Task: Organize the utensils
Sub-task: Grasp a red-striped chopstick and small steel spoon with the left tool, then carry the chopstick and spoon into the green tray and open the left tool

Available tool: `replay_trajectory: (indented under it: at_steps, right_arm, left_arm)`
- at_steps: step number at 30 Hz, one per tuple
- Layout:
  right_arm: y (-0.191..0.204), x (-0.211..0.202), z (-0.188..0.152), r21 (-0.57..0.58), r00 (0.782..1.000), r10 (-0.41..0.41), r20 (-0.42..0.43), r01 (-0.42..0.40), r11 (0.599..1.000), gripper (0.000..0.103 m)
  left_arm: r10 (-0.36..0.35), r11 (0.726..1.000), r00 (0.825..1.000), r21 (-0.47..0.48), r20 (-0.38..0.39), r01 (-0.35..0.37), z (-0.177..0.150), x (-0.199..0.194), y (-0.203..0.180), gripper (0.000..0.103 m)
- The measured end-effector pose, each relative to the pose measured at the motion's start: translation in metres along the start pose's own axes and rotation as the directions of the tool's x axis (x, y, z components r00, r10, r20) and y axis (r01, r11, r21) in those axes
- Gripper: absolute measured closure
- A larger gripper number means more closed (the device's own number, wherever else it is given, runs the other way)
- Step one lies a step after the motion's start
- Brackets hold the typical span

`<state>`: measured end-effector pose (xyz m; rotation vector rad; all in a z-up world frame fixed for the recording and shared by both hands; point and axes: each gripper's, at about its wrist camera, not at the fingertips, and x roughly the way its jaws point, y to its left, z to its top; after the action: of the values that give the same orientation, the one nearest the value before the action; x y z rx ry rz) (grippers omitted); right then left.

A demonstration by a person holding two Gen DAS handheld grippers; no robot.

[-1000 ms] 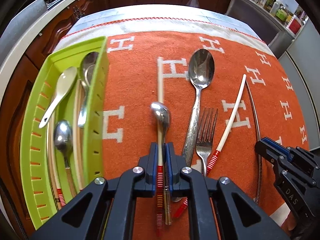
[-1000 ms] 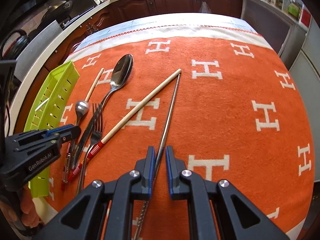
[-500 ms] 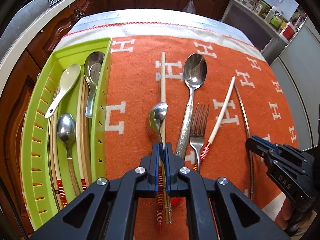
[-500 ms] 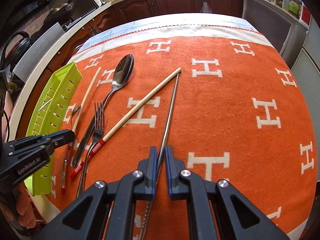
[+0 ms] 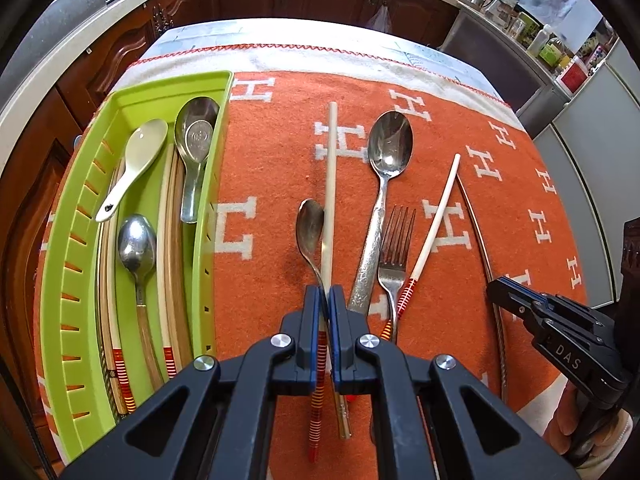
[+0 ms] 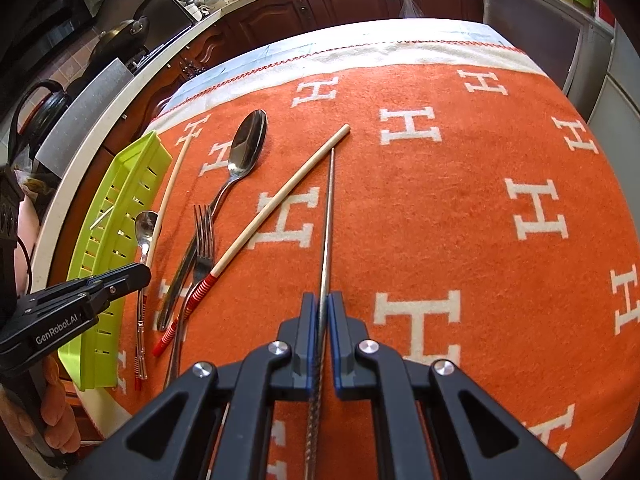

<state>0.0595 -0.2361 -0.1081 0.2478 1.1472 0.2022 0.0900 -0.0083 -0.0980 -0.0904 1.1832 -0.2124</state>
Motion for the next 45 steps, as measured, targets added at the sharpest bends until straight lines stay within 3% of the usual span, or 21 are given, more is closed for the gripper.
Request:
replay_trajectory:
  at_steps: [15, 17, 29, 39, 45]
  right_arm:
    - [-0.001, -0.002, -0.003, -0.009, 1.000, 0.004, 0.003, -0.004, 1.000, 0.097]
    - [-0.001, -0.002, -0.003, -0.011, 1.000, 0.005, 0.003, -0.005, 1.000, 0.097]
    - [0.000, -0.002, -0.003, 0.007, 1.000, 0.017, -0.003, -0.017, 1.000, 0.097]
    - [-0.004, -0.002, -0.001, 0.038, 0.999, 0.031, -0.021, -0.030, 0.999, 0.097]
    - [-0.006, -0.001, -0.001, 0.046, 0.999, 0.049, -0.019, -0.048, 0.998, 0.097]
  left_arm:
    - [0.001, 1.000, 1.000, 0.005, -0.022, -0.001, -0.003, 0.007, -0.001, 0.098]
    - [0.015, 1.000, 1.000, -0.003, -0.023, -0.015, -0.002, 0.006, 0.000, 0.093]
    - [0.071, 0.996, 0.997, -0.044, -0.039, -0.073, 0.015, 0.016, 0.006, 0.093]
    - [0.180, 0.984, 0.972, 0.029, -0.154, -0.177, 0.027, 0.034, -0.011, 0.093]
    - [0.183, 0.983, 0.961, 0.011, -0.206, -0.185, 0.031, 0.038, -0.016, 0.093]
